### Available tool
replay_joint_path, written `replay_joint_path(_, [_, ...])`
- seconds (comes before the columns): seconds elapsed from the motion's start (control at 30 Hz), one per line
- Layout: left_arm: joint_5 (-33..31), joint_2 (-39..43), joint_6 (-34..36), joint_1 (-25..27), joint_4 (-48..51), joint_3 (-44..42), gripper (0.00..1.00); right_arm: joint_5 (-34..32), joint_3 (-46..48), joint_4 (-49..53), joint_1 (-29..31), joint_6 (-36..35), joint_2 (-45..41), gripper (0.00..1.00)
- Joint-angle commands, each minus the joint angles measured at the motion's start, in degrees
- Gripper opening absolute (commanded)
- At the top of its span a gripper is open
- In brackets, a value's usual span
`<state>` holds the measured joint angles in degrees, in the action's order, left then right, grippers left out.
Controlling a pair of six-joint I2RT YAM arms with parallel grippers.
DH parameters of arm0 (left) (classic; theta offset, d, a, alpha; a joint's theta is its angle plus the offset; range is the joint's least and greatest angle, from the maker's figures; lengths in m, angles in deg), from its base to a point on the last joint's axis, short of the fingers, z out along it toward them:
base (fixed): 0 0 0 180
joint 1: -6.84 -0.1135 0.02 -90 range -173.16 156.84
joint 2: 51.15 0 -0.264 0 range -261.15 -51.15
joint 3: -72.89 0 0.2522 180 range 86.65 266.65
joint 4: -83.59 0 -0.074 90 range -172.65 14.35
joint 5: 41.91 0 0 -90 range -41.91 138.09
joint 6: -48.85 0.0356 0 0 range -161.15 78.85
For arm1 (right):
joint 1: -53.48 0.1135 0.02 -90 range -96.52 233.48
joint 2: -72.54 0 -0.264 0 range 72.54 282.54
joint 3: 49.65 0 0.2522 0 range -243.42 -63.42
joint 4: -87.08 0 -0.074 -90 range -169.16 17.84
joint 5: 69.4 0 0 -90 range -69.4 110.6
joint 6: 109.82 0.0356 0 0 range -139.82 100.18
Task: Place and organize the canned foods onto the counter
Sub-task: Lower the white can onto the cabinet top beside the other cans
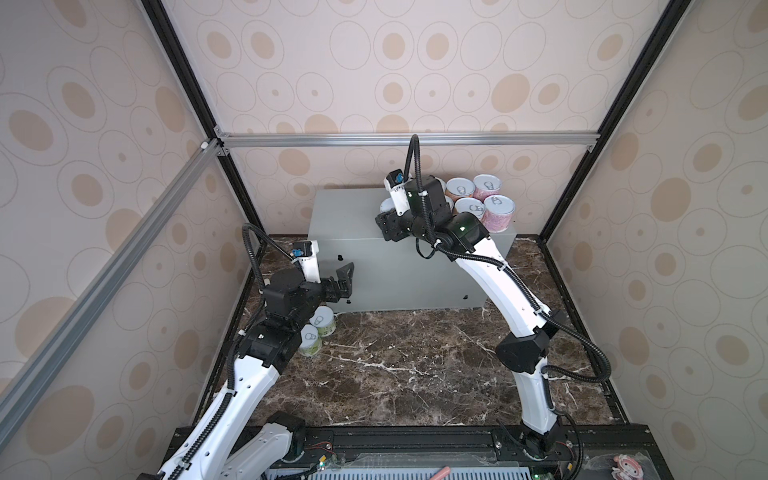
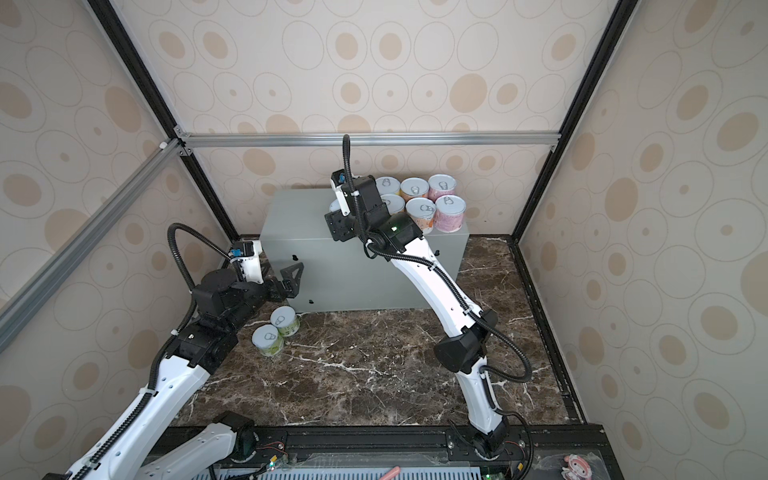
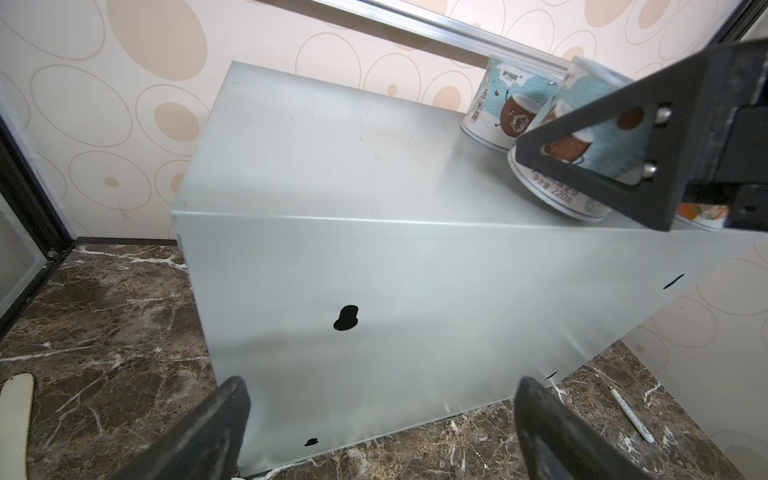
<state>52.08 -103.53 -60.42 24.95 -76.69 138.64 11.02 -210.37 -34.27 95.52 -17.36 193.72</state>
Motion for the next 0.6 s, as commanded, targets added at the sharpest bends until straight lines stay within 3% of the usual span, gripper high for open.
replay_joint_path(0.0, [0.83,0.91,0.11,0.08,-1.84,0.05,0.99,0.29,-2.95,-4.45,-0.39,0.82,0.58,0.62])
replay_joint_path(0.17, [1.26,0.66,-0.07,0.12,-1.98,-0.04,0.99,0.3,-2.99,-4.04,-1.07,1.44,1.34,0.68])
replay_joint_path(0.4, [1.38,0.58,-0.07,0.08,-2.08,-0.13,0.99,0.58,-2.72,-4.06,-1.25,1.36,1.28,0.85])
replay_joint_path(0.57, [1.46,0.46,0.1,0.04,-2.06,-0.13,0.99,1.28,-2.55,-4.01,-1.25,1.31,0.92,0.9])
